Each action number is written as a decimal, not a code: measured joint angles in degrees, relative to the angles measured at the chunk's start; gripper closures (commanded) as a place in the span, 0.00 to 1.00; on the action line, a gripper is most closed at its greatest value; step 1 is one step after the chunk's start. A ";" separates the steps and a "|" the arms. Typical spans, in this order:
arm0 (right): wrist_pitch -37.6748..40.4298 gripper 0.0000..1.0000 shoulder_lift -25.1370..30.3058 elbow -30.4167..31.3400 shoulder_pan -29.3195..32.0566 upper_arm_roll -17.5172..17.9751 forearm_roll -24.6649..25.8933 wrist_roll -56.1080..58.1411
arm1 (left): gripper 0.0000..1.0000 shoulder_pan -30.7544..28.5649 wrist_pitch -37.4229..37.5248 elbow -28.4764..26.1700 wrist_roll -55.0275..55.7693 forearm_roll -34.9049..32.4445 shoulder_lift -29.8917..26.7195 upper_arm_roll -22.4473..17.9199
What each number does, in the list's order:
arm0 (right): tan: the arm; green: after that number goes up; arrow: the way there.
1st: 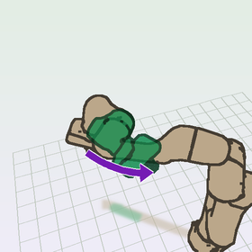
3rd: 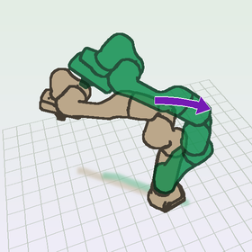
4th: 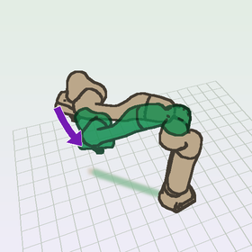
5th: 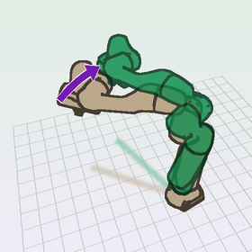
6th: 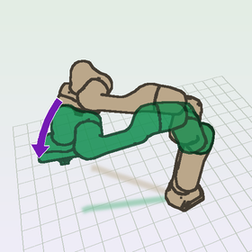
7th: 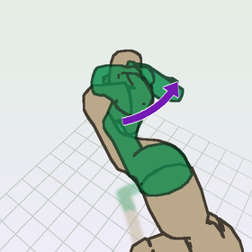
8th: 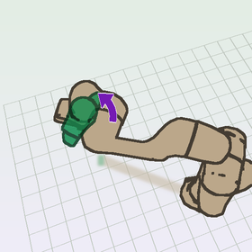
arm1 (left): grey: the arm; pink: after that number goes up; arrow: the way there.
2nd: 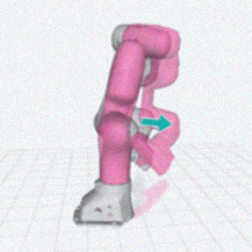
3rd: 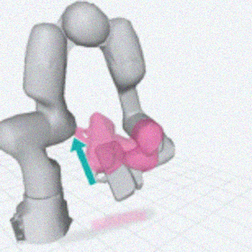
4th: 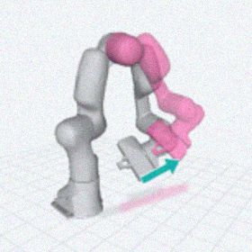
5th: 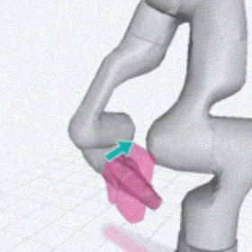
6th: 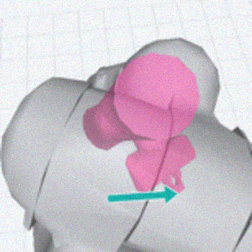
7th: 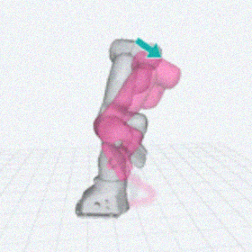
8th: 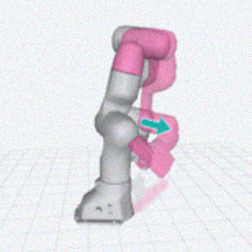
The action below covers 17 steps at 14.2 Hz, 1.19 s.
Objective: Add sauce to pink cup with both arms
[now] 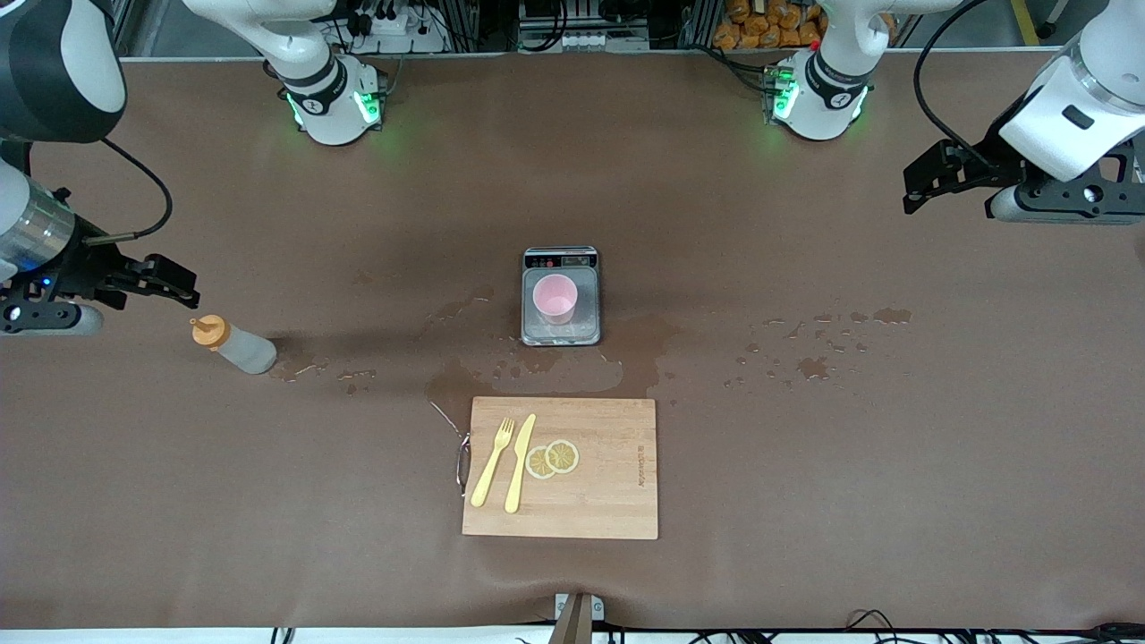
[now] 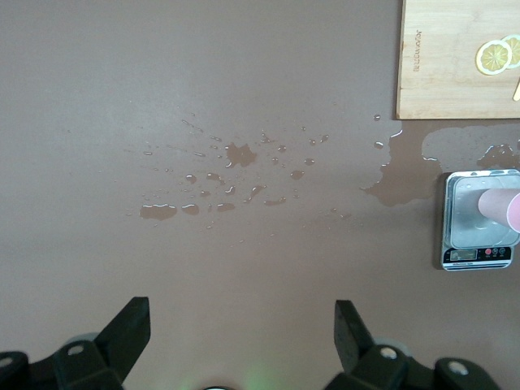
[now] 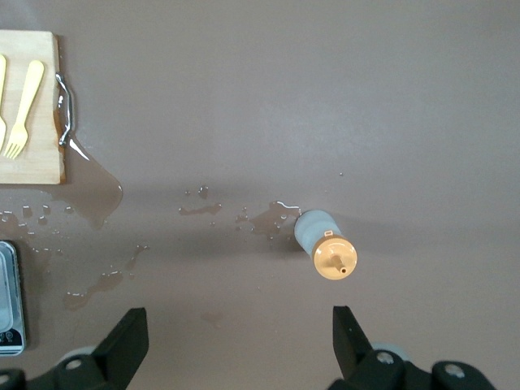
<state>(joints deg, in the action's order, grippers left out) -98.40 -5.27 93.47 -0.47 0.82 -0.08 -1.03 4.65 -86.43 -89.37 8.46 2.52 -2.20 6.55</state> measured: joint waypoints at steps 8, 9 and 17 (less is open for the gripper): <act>1.02 0.00 0.27 0.22 0.05 -0.10 0.03 -0.03 | 0.00 0.00 0.00 0.00 0.00 0.00 0.00 0.00; 1.02 0.00 0.27 0.22 0.05 -0.10 0.04 -0.03 | 0.00 0.00 0.00 0.00 0.00 0.00 0.00 0.00; 1.00 0.00 0.28 0.23 0.05 -0.10 0.06 -0.03 | 0.00 0.00 0.00 0.00 0.00 0.00 0.00 0.00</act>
<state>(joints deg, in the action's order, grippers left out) -97.40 -4.99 93.71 -0.42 0.72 -0.03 -1.06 4.65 -86.43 -89.37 8.46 2.52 -2.20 6.55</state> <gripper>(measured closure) 0.000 0.000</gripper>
